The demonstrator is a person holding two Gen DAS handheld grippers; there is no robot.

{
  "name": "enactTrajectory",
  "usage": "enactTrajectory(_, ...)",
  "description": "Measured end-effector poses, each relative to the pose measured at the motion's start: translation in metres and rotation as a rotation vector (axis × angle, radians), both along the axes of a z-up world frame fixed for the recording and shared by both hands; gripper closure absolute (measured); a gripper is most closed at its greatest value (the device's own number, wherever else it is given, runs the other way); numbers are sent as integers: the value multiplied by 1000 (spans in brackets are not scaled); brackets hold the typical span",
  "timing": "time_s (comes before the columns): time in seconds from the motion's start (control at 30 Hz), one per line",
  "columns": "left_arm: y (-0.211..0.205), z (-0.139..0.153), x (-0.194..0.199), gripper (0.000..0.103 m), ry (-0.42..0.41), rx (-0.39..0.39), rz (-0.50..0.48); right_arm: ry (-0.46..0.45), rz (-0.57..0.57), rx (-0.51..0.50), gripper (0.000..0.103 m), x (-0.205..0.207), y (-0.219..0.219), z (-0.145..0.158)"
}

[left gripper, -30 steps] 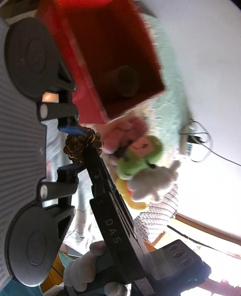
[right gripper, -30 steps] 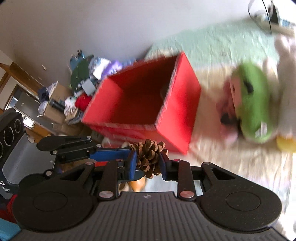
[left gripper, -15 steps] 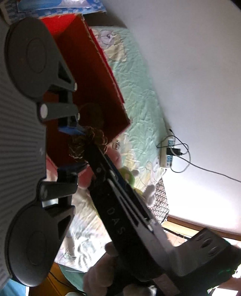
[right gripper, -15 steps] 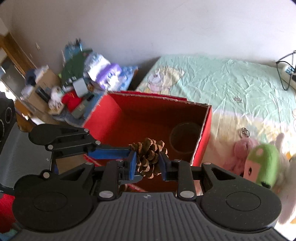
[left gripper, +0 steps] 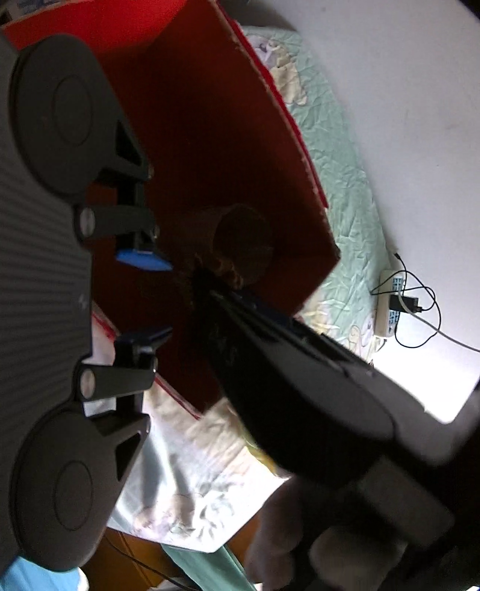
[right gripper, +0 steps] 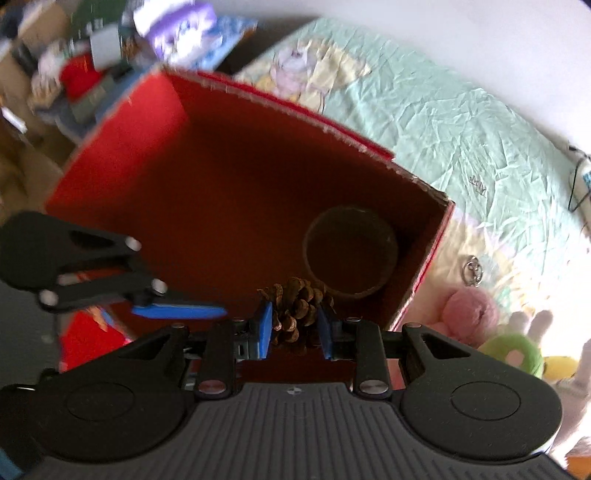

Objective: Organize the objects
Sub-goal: 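Carry the pinecone into the red box and open the right gripper, then raise the right gripper out of the box and back toward the gourd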

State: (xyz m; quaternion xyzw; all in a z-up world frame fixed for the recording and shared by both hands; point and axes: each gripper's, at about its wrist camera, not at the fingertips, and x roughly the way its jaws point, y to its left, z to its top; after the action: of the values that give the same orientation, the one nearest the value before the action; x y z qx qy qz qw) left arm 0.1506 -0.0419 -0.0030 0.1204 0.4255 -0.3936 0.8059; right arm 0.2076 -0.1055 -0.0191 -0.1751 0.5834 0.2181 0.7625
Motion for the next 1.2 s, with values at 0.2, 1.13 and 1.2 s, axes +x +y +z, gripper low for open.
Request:
enactTrajectory(0.2, 25, -2, 6, 68, 7, -6, 56, 67, 133, -184, 74, 5, 30, -23)
enactTrajectory(1.13, 55, 1, 24, 67, 10, -31, 262, 8, -29, 14, 74, -9, 2, -32)
enactTrajectory(1.2, 56, 1, 25, 67, 9, -23, 291, -23, -69, 58, 74, -17, -1, -32)
